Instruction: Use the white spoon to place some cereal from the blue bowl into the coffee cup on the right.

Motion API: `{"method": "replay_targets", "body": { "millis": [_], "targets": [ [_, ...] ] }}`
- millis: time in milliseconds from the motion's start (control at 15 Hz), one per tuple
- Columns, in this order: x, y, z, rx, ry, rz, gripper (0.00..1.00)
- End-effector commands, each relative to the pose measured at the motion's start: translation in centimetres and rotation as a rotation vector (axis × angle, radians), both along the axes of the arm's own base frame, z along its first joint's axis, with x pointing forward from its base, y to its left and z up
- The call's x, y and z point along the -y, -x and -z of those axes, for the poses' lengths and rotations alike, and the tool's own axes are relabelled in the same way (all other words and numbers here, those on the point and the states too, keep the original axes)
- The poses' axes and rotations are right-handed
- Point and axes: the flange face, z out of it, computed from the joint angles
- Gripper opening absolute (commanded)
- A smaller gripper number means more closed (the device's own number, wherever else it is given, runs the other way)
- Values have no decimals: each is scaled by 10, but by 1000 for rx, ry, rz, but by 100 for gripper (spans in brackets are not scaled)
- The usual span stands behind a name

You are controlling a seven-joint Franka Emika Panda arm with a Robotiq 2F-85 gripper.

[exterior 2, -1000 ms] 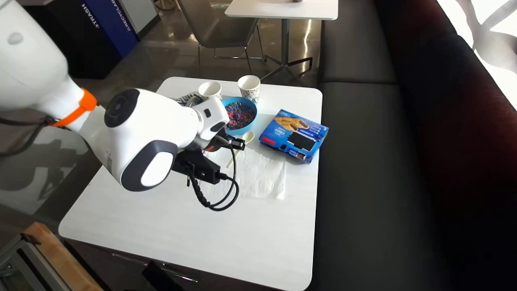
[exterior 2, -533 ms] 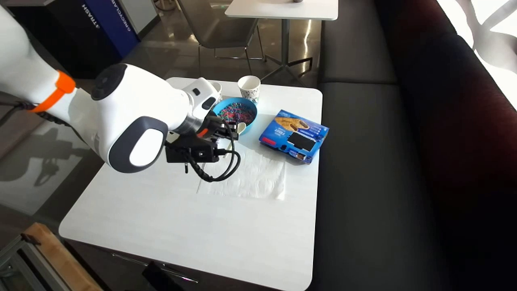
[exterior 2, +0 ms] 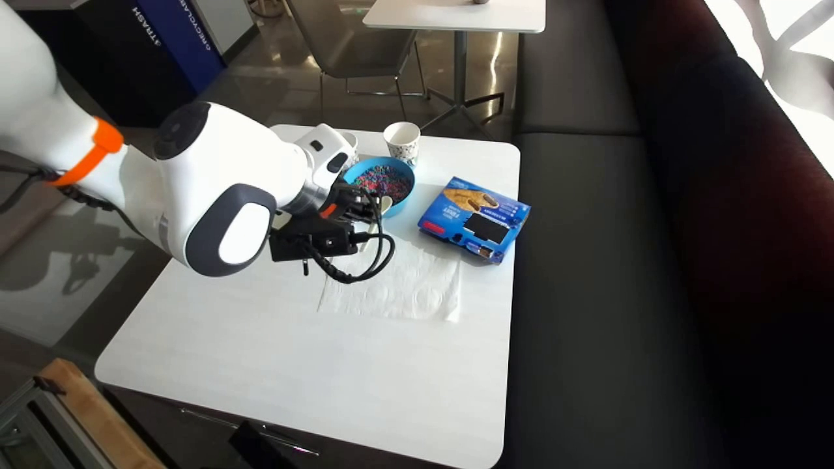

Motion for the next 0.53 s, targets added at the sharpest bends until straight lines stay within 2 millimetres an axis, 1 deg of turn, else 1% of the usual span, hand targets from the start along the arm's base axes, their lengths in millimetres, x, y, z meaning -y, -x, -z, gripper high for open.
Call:
{"method": "replay_targets", "body": {
  "millis": [0, 133, 467],
  "targets": [
    [-17, -27, 8, -84, 22, -122, 3],
    [-24, -42, 10, -146, 43, -181, 3],
    [-24, -83, 1, -262, 127, -290, 3]
  ]
}}
